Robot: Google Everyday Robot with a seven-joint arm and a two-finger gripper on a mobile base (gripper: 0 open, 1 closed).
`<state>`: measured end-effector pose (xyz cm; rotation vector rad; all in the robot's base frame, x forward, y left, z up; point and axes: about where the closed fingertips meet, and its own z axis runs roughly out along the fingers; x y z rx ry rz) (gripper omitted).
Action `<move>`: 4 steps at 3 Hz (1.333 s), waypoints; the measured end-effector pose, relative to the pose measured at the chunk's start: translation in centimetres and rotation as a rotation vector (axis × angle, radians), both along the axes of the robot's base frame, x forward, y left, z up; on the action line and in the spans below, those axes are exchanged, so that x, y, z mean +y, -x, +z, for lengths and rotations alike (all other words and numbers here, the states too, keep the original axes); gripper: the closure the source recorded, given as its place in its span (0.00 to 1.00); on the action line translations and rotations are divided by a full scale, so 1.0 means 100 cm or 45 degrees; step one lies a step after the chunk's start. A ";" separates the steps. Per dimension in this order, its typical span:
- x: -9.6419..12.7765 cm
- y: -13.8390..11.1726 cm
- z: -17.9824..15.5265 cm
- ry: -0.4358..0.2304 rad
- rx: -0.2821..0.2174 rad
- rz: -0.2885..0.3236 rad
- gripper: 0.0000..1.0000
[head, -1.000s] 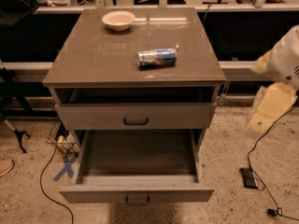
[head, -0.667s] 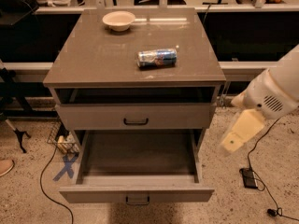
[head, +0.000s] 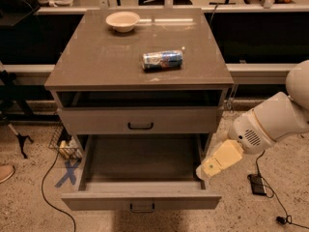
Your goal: Close middle drawer
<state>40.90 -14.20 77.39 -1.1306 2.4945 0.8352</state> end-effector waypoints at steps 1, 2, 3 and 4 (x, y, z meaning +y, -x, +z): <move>-0.002 0.000 -0.015 -0.025 0.033 -0.020 0.00; -0.008 0.004 -0.063 -0.078 0.122 -0.095 0.00; -0.020 0.017 -0.140 -0.174 0.243 -0.210 0.02; -0.026 0.024 -0.181 -0.213 0.302 -0.266 0.25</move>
Offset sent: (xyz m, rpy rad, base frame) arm -0.0060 -0.0197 -0.1364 0.1186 0.1944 -0.1672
